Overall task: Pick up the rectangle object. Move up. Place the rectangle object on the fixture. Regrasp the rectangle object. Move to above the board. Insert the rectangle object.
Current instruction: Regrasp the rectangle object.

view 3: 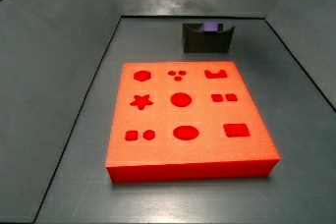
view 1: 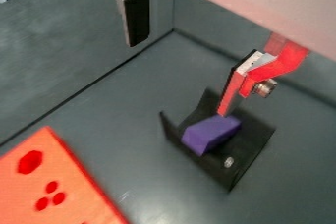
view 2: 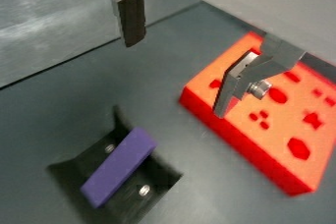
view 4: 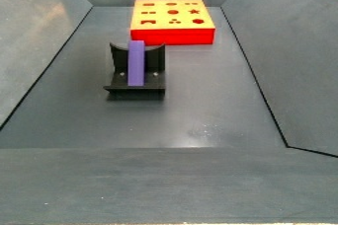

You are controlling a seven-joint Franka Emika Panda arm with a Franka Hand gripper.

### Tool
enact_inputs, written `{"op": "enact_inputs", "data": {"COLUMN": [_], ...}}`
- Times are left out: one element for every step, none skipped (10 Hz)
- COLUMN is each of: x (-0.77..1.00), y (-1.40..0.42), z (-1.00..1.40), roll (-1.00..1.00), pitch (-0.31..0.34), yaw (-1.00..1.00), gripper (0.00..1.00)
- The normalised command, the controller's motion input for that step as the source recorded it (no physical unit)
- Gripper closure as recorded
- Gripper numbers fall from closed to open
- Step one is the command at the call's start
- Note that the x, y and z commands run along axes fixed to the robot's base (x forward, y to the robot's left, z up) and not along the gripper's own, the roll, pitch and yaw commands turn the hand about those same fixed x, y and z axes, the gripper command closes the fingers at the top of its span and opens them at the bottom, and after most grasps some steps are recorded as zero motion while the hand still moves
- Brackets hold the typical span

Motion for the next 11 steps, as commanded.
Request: {"op": "enact_inputs", "data": {"x": [-0.03, -0.02, -0.02, -0.02, -0.01, 0.00, 0.02, 0.03, 0.04, 0.06, 0.07], "y": [-0.02, -0.02, -0.02, -0.02, -0.01, -0.02, -0.02, -0.02, -0.02, -0.03, -0.03], "z": [0.00, 0.00, 0.00, 0.00, 0.01, 0.00, 0.00, -0.01, 0.00, 0.00, -0.01], "roll": [1.00, 1.00, 1.00, 1.00, 1.00, 1.00, 1.00, 1.00, 1.00, 1.00, 1.00], "pitch": [-0.005, -0.012, -0.012, -0.011, -0.008, -0.002, 0.006, 0.019, 0.031, 0.055, 0.070], "yaw": [0.03, 0.03, 0.03, 0.03, 0.03, 0.03, 0.03, 0.04, 0.04, 0.05, 0.05], "gripper": [0.00, 0.00, 0.00, 0.00, 0.00, 0.00, 0.00, 0.00, 0.00, 0.00, 0.00]}}
